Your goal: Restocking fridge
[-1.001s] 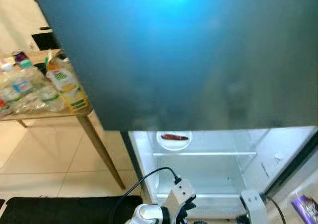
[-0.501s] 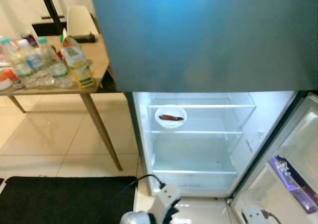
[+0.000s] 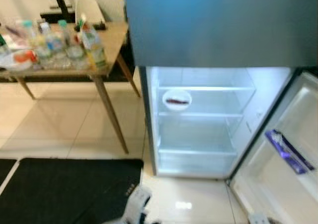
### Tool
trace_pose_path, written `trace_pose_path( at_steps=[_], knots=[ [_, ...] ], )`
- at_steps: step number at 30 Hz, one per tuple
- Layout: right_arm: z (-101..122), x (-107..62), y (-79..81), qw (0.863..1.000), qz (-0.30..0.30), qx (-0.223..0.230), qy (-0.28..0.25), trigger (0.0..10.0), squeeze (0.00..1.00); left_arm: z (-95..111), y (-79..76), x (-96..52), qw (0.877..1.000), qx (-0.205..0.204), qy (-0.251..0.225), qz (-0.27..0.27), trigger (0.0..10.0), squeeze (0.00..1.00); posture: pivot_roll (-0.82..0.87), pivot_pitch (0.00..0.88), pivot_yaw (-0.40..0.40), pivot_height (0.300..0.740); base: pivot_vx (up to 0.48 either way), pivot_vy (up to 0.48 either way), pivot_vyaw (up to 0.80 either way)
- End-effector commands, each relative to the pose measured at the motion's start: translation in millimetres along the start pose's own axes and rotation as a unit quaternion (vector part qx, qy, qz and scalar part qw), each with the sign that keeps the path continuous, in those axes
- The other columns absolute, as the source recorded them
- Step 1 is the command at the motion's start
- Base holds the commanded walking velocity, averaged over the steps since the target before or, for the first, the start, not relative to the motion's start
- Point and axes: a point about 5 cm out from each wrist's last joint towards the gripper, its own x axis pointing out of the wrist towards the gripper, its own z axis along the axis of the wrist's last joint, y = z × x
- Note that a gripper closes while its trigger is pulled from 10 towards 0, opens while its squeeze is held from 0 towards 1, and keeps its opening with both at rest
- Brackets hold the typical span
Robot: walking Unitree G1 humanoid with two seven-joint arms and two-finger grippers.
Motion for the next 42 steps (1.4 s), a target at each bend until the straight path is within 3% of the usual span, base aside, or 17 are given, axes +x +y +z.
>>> trace_pose_path(
  at_steps=[1, 3, 6, 9, 14, 25, 35, 42],
  knots=[
    [0.7, 0.1, -1.4, 1.000, -0.005, 0.004, 0.002, 10.0, 0.00, -18.6, 5.2, -6.3, 0.998, -0.035, 0.025, 0.037, 10.0, 0.00, -0.12, 0.003, 0.025, 0.740, -0.296, 0.000, 0.00],
    [0.3, 0.0, -1.6, 1.000, -0.006, 0.004, 0.003, 10.0, 0.00, -23.9, 6.1, -8.1, 0.997, -0.046, 0.031, 0.047, 10.0, 0.00, -0.12, 0.003, 0.025, 0.740, -0.296, 0.000, 0.00],
    [-2.2, -0.7, -3.0, 1.000, -0.008, 0.004, 0.011, 10.0, 0.00, -47.0, 6.0, -15.6, 0.990, -0.106, 0.049, 0.081, 10.0, 0.00, -0.12, 0.000, 0.017, 0.740, -0.097, 0.000, 0.00],
    [-4.2, -1.1, -3.4, 1.000, -0.008, 0.003, 0.016, 10.0, 0.00, -62.4, 5.8, -21.6, 0.982, -0.142, 0.064, 0.106, 10.0, 0.00, -0.11, 0.000, 0.012, 0.740, 0.000, 0.000, 0.00],
    [-6.6, -1.8, -3.4, 1.000, -0.006, -0.002, 0.020, 10.0, 0.00, -82.6, 3.4, -29.5, 0.970, -0.178, 0.082, 0.140, 10.0, 0.00, -0.12, 0.000, 0.006, 0.740, 0.000, 0.000, 0.00],
    [-7.1, -1.2, -3.6, 0.999, -0.010, -0.008, 0.035, 10.0, 0.00, -70.1, 11.3, -27.5, 0.968, -0.184, 0.049, 0.167, 10.0, 0.00, -0.10, 0.010, -0.005, 0.740, 0.000, 0.000, -0.21],
    [-9.9, -1.7, -5.9, 0.998, -0.026, -0.001, 0.050, 10.0, 0.00, -76.1, 16.6, -32.4, 0.960, -0.154, 0.072, 0.222, 10.0, 0.00, -0.07, 0.029, -0.018, 0.740, 0.000, 0.000, -0.79],
    [-5.3, -6.9, -30.2, 0.996, -0.070, 0.019, 0.052, 10.0, 0.00, -81.1, 18.0, -36.7, 0.955, -0.136, 0.069, 0.254, 10.0, 0.00, -0.06, 0.029, -0.017, 0.740, 0.000, 0.000, -0.79]
  ],
)
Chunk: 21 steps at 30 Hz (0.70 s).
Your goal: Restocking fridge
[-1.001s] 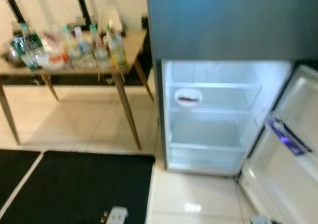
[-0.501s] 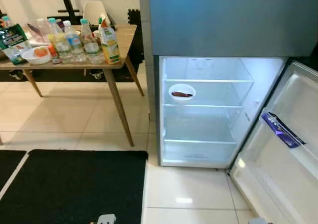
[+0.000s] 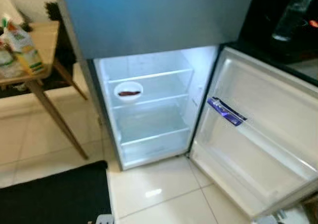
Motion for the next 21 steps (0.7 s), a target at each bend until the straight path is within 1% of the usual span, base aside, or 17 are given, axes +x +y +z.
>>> trace_pose_path(
  at_steps=[1, 4, 5, 6, 7, 9, 10, 11, 12, 13, 14, 15, 16, 17, 18, 20, 21],
  knots=[
    [2.3, 0.2, -2.6, 1.000, -0.010, 0.018, 0.000, 10.0, 0.00, -3.3, 3.4, -1.3, 1.000, 0.004, 0.003, 0.008, 10.0, 0.00, -0.06, 0.029, -0.015, 0.740, 0.000, 0.000, -0.79],
    [10.7, 1.6, -1.8, 0.999, -0.015, 0.030, -0.009, 10.0, 0.00, -3.5, 9.4, -1.8, 1.000, 0.004, 0.010, 0.018, 10.0, 0.00, -0.06, 0.018, -0.009, 0.740, 0.000, 0.000, -0.79],
    [18.5, 3.6, 4.2, 0.999, -0.012, 0.033, -0.018, 10.0, 0.00, -1.3, 17.4, -2.5, 1.000, 0.006, 0.011, 0.026, 10.0, 0.00, -0.07, 0.000, 0.001, 0.740, 0.000, 0.000, -0.79],
    [18.5, 3.6, 4.2, 0.999, -0.012, 0.033, -0.018, 10.0, 0.00, -1.3, 17.4, -2.5, 1.000, 0.006, 0.011, 0.026, 10.0, 0.00, -0.07, 0.000, 0.001, 0.740, 0.000, 0.000, -0.79],
    [29.0, 6.1, 13.9, 0.999, -0.005, 0.029, -0.031, 10.0, 0.00, 5.4, 28.4, -3.0, 0.999, 0.009, 0.006, 0.038, 10.0, 0.00, -0.08, 0.000, -0.001, 0.740, 0.000, 0.000, -0.79],
    [36.2, 7.5, 22.1, 0.999, 0.007, 0.011, -0.040, 10.0, 0.00, 16.8, 37.3, -2.6, 0.999, 0.012, -0.008, 0.052, 10.0, 0.00, -0.09, 0.000, 0.006, 0.740, 0.000, 0.000, -0.79],
    [36.2, 7.5, 22.1, 0.999, 0.007, 0.011, -0.040, 10.0, 0.00, 16.8, 37.3, -2.6, 0.999, 0.012, -0.008, 0.052, 10.0, 0.00, -0.09, 0.000, 0.006, 0.740, 0.000, 0.000, -0.79],
    [34.8, 7.6, 24.4, 0.999, 0.011, -0.015, -0.040, 10.0, 0.00, 21.2, 39.0, -2.4, 0.998, -0.001, -0.020, 0.063, 10.0, 0.00, -0.09, 0.059, 0.010, 0.740, 0.000, 0.000, -0.75],
    [34.8, 7.6, 24.4, 0.999, 0.011, -0.015, -0.040, 10.0, 0.00, 21.2, 39.0, -2.4, 0.998, -0.001, -0.020, 0.063, 10.0, 0.00, -0.09, 0.059, 0.010, 0.740, 0.000, 0.000, -0.75],
    [29.7, 7.1, 23.6, 0.999, 0.011, -0.023, -0.035, 10.0, 0.00, 22.9, 39.3, -2.2, 0.997, -0.021, -0.027, 0.068, 10.0, 0.00, -0.09, 0.044, 0.016, 0.740, 0.000, 0.000, -0.71],
    [26.5, 6.9, 24.0, 0.999, 0.011, -0.027, -0.031, 10.0, 0.00, 24.0, 38.4, -1.8, 0.997, -0.038, -0.030, 0.061, 10.0, 0.00, -0.09, 0.000, 0.034, 0.740, 0.000, 0.000, -0.71],
    [23.3, 6.6, 22.7, 1.000, 0.005, 0.003, -0.027, 10.0, 0.00, 23.6, 36.4, -1.6, 0.998, -0.035, -0.030, 0.047, 10.0, 0.00, -0.08, 0.024, 0.026, 0.740, 0.000, 0.000, -0.44],
    [23.3, 6.6, 22.7, 1.000, 0.005, 0.003, -0.027, 10.0, 0.00, 23.6, 36.4, -1.6, 0.998, -0.035, -0.030, 0.047, 10.0, 0.00, -0.08, 0.024, 0.026, 0.740, 0.000, 0.000, -0.44],
    [20.8, 6.6, 22.8, 0.999, 0.002, 0.025, -0.024, 10.0, 0.00, 22.7, 34.7, -1.5, 0.999, -0.029, -0.027, 0.034, 10.0, 0.00, -0.08, 0.029, 0.024, 0.740, 0.000, 0.000, 0.00],
    [18.2, 6.8, 25.8, 1.000, 0.005, 0.018, -0.018, 10.0, 0.00, 22.6, 34.8, -1.6, 0.999, -0.024, -0.027, 0.033, 10.0, 0.00, -0.08, 0.015, 0.032, 0.740, 0.000, 0.000, 0.00],
    [15.6, 7.0, 31.6, 1.000, 0.016, -0.005, -0.015, 10.0, 0.00, 23.1, 34.3, -1.5, 0.999, -0.028, -0.031, 0.032, 10.0, 0.00, -0.07, 0.022, 0.036, 0.740, 0.000, 0.000, 0.00],
    [15.6, 7.0, 31.6, 1.000, 0.016, -0.005, -0.015, 10.0, 0.00, 23.1, 34.3, -1.5, 0.999, -0.028, -0.031, 0.032, 10.0, 0.00, -0.07, 0.022, 0.036, 0.740, 0.000, 0.000, 0.00]
  ],
)
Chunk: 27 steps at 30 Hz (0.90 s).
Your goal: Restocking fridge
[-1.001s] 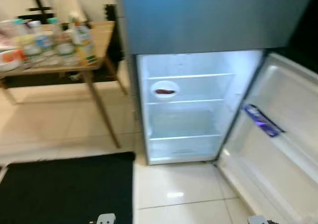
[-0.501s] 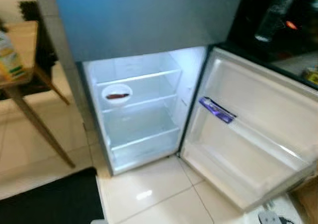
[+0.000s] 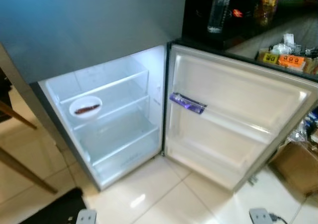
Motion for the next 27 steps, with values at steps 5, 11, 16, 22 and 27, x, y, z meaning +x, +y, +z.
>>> trace_pose_path(
  at_steps=[5, 11, 16, 22, 27],
  knots=[
    [-5.5, 0.6, 8.7, 1.000, 0.001, 0.001, 0.009, 10.0, 0.00, -8.6, -4.2, -0.9, 1.000, 0.006, 0.024, -0.018, 10.0, 0.00, -0.07, 0.020, 0.028, 0.740, 0.000, -0.067, 0.00],
    [-6.4, 0.6, 10.9, 1.000, 0.006, -0.015, 0.010, 10.0, 0.00, -11.4, -10.8, -0.6, 0.999, 0.012, 0.029, -0.031, 10.0, 0.00, -0.07, 0.020, 0.020, 0.740, 0.000, -0.409, 0.00],
    [-2.9, 0.9, 8.4, 1.000, 0.005, -0.021, 0.008, 10.0, 0.00, -15.5, -21.2, -0.3, 0.998, 0.020, 0.034, -0.045, 10.0, 0.00, -0.07, 0.013, 0.003, 0.740, 0.000, -0.464, 0.00],
    [5.1, 1.4, 4.2, 0.999, 0.005, -0.032, 0.001, 10.0, 0.00, -23.2, -27.8, -1.7, 0.998, 0.016, 0.044, -0.051, 10.0, 0.00, -0.08, 0.004, 0.000, 0.740, 0.000, -0.465, -0.13],
    [4.0, 1.0, 2.4, 1.000, 0.005, -0.030, 0.004, 10.0, 0.00, -25.5, -28.5, -2.1, 0.997, 0.018, 0.049, -0.052, 10.0, 0.00, -0.08, 0.002, -0.003, 0.740, 0.000, -0.465, -0.77]
  ],
)
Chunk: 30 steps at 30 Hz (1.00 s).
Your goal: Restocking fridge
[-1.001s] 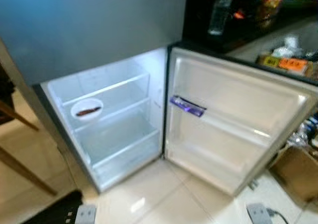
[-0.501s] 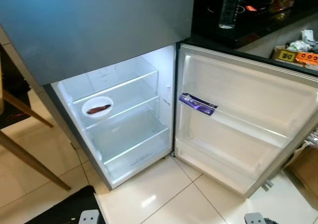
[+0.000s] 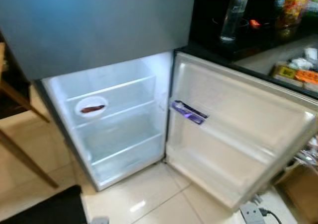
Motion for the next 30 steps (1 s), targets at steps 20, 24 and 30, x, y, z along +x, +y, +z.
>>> trace_pose_path(
  at_steps=[20, 24, 30],
  knots=[
    [-0.7, -1.3, -4.5, 1.000, 0.005, 0.008, -0.011, 10.0, 0.00, 1.5, 2.0, 0.2, 1.000, -0.002, 0.001, 0.007, 10.0, 0.00, -0.08, 0.012, 0.005, 0.740, 0.000, -0.383, -0.23],
    [4.3, -1.6, -6.4, 0.999, 0.020, 0.010, -0.027, 10.0, 0.00, 0.4, 0.2, 0.3, 1.000, -0.002, 0.003, 0.006, 10.0, 0.00, -0.08, 0.014, 0.007, 0.740, 0.000, 0.000, 0.37],
    [10.9, -1.5, -7.0, 0.998, 0.031, 0.018, -0.043, 10.0, 0.00, 0.7, -1.4, 0.7, 1.000, -0.001, 0.003, 0.004, 10.0, 0.00, -0.08, 0.014, 0.005, 0.740, 0.000, 0.000, 0.79]
  ],
)
